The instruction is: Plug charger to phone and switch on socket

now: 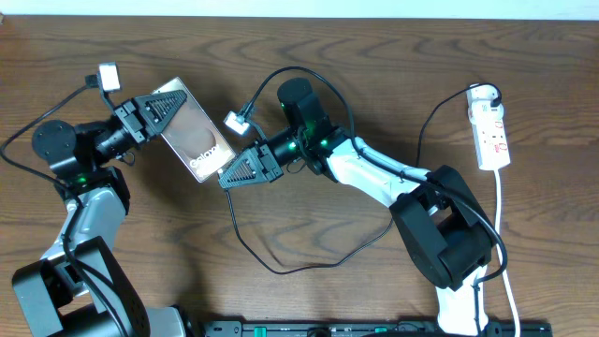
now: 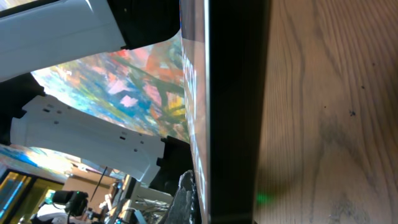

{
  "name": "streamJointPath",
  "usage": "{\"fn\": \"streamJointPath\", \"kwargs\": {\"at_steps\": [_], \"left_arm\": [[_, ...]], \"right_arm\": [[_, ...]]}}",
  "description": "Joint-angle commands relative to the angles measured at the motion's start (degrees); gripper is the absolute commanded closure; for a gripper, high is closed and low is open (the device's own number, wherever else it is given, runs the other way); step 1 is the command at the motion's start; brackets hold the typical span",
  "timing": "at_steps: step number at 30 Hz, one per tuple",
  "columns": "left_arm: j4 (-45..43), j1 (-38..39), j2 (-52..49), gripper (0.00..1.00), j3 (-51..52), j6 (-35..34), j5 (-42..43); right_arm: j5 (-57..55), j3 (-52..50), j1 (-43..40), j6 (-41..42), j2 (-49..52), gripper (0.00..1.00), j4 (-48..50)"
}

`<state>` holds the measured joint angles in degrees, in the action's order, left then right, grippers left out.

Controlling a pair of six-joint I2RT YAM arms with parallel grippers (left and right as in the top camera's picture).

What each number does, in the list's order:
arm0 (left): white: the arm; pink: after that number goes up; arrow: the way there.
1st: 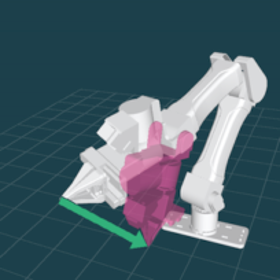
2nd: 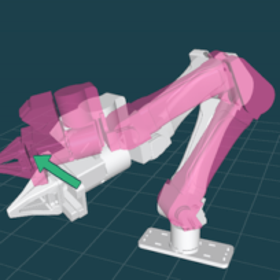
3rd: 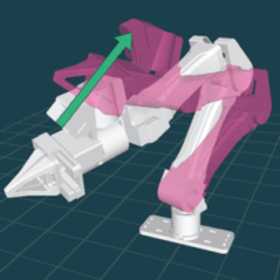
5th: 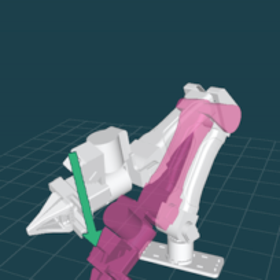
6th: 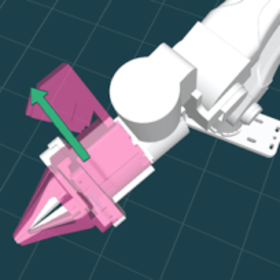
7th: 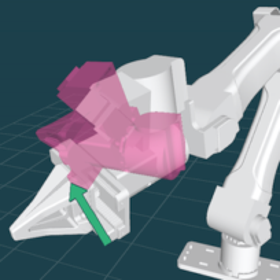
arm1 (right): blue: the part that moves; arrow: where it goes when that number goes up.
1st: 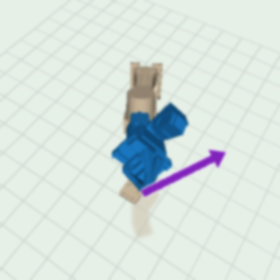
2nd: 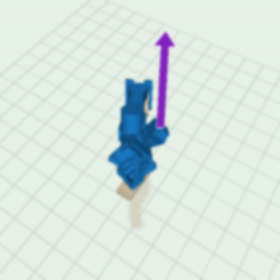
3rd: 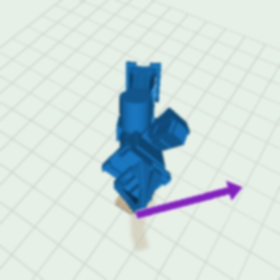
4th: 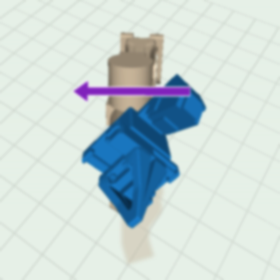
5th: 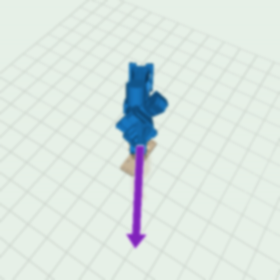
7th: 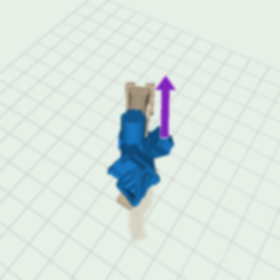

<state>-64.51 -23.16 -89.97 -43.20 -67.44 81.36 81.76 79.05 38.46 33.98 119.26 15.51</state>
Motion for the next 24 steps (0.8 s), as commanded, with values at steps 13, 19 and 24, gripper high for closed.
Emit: {"fn": "streamJointPath", "kwargs": {"at_steps": [13,19,24], "left_arm": [[-0.2,-2.2,0.9,0.92,-0.5,1.0,8.7],[-0.2,-2.2,0.9,0.93,-0.5,0.7,8.5],[2.4,-2.2,0.9,0.93,-0.5,0.7,5.6]], "right_arm": [[0.3,1.3,-1.9,-7.3,-0.3,0.99,-5.0],[0.0,1.3,-1.9,-7.5,-0.3,0.99,-5.0],[-0.3,1.3,-1.9,-7.2,-0.3,0.99,-5.0]]}}
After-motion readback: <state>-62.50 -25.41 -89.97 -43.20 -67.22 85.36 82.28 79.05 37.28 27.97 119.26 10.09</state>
